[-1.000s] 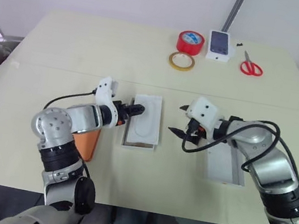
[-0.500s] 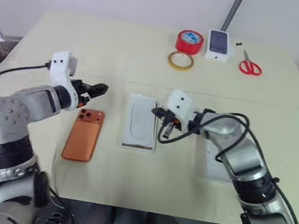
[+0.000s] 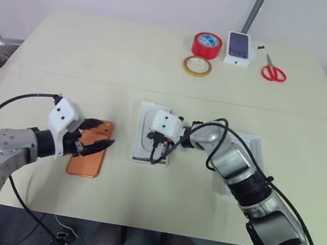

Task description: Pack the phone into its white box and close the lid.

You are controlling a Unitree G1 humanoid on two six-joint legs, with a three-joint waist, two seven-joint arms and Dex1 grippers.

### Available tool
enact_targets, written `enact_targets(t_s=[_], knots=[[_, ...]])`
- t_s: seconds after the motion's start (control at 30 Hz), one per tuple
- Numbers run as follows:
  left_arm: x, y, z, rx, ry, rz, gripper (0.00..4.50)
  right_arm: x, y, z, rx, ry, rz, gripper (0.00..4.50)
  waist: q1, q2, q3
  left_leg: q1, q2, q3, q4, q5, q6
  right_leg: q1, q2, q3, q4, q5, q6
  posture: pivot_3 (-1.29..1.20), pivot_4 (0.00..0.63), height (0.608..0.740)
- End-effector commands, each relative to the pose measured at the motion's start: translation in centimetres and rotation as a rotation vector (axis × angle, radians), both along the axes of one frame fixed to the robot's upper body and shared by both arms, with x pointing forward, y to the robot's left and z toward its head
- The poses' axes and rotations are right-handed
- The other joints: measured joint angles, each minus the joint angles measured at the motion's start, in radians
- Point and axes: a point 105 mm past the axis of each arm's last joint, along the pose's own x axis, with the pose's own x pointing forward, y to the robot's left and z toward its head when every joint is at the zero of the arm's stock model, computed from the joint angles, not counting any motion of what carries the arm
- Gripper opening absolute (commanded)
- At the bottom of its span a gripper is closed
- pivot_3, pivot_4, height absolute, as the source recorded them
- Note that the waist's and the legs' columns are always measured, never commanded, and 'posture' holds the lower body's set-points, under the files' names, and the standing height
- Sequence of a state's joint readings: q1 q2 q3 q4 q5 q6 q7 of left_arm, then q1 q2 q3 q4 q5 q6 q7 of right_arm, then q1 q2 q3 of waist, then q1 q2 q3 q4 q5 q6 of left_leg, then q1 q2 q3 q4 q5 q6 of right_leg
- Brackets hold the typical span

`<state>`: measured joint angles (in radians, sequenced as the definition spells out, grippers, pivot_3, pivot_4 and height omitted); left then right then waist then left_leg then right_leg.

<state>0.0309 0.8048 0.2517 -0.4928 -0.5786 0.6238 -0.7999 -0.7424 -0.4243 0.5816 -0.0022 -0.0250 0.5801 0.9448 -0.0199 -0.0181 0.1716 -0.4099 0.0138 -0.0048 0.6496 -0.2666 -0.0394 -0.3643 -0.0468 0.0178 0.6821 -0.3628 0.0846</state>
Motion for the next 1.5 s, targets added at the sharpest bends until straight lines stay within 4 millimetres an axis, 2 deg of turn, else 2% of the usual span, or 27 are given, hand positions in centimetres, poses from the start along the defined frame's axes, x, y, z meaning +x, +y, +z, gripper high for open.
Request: enact_targets(t_s=[0.03,0.33,0.43,0.5,0.57,0.63,0.67,0.77,0.9,1.07,1.23,1.5], knots=[[-0.3,0.3,1.2,0.036,-0.066,-0.016,3.54,-1.8,0.6,0.7,-0.002,-0.015,0.115,0.07,0.0,0.0,0.0,0.0,0.0,0.0,0.0,0.0,0.0,0.0,0.0,0.0,0.0,0.0,0.0,0.0,0.15,0.74],[0.1,0.9,0.9,0.035,-0.063,0.022,3.54,-3.6,0.4,0.3,-0.021,0.028,0.192,0.07,0.0,0.0,0.0,0.0,0.0,0.0,0.0,0.0,0.001,0.0,0.0,0.0,0.0,0.0,0.0,0.0,0.15,0.74],[0.5,1.4,0.9,0.037,-0.073,0.054,3.54,-3.1,0.5,0.8,0.0,-0.003,0.166,0.07,0.0,0.0,0.0,0.0,0.0,0.0,0.0,0.0,0.001,0.0,0.0,0.0,0.0,0.0,0.0,0.0,0.15,0.74],[1.2,2.3,0.9,0.028,-0.069,0.124,3.54,-2.1,0.7,1.8,0.045,-0.051,0.116,0.07,0.0,0.0,0.0,0.0,0.0,0.0,0.0,0.0,0.001,0.0,0.0,0.0,0.0,0.0,0.0,0.0,0.15,0.74],[2.1,4.1,1.0,-0.03,-0.021,0.256,3.54,-0.8,0.9,3.3,0.106,-0.101,0.044,0.07,-0.001,0.0,0.0,0.0,0.0,0.0,0.0,0.0,0.001,0.0,0.0,0.0,0.001,0.0,0.0,0.0,0.15,0.74],[2.7,6.5,0.9,-0.103,0.038,0.421,4.09,-0.2,1.2,4.4,0.151,-0.128,0.006,0.0,-0.001,0.0,0.0,0.0,0.0,0.0,0.0,0.0,0.001,0.0,0.001,0.0,0.002,0.0,0.0,0.0,0.15,0.74],[2.8,7.3,1.0,-0.124,0.053,0.472,4.46,-0.2,1.4,4.7,0.163,-0.132,0.005,0.0,-0.002,0.0,0.0,0.0,0.0,0.0,0.0,0.0,0.001,-0.001,0.001,0.0,0.002,0.0,0.0,0.0,0.15,0.74],[2.4,8.5,1.0,-0.147,0.098,0.558,4.49,-0.7,2.4,5.2,0.176,-0.146,0.025,0.0,-0.001,0.0,0.0,0.0,0.0,0.0,0.0,0.0,0.001,-0.001,0.001,0.0,0.002,0.0,0.0,0.0,0.15,0.74],[0.8,9.7,-1.2,-0.089,0.269,0.631,4.49,-2.1,5.2,4.1,0.147,-0.128,0.094,0.0,-0.009,0.0,0.0,0.0,0.0,0.0,0.0,0.0,0.001,-0.001,0.001,0.0,0.002,0.0,0.0,0.0,0.15,0.74],[-0.7,8.5,-2.8,-0.141,0.465,0.592,4.49,-2.7,7.4,2.0,0.032,-0.106,0.144,0.0,-0.019,-0.001,-0.001,0.0,0.0,-0.001,0.0,0.0,0.0,-0.002,0.001,-0.001,0.004,0.0,0.0,0.0,0.15,0.74],[-2.1,6.3,-4.5,-0.132,0.619,0.514,4.49,-2.7,8.9,1.2,-0.039,-0.108,0.179,0.0,-0.021,-0.001,-0.001,0.0,0.0,-0.001,0.0,0.0,0.0,-0.002,0.0,0.0,0.003,0.0,0.0,0.0,0.15,0.74],[-2.8,2.4,-5.7,-0.171,0.714,0.397,4.49,-2.1,9.7,0.2,-0.136,-0.146,0.206,0.0,-0.017,0.0,-0.003,0.001,-0.001,-0.001,0.0,0.002,-0.004,-0.002,0.0,0.0,0.003,0.0,0.0,0.0,0.15,0.74]])
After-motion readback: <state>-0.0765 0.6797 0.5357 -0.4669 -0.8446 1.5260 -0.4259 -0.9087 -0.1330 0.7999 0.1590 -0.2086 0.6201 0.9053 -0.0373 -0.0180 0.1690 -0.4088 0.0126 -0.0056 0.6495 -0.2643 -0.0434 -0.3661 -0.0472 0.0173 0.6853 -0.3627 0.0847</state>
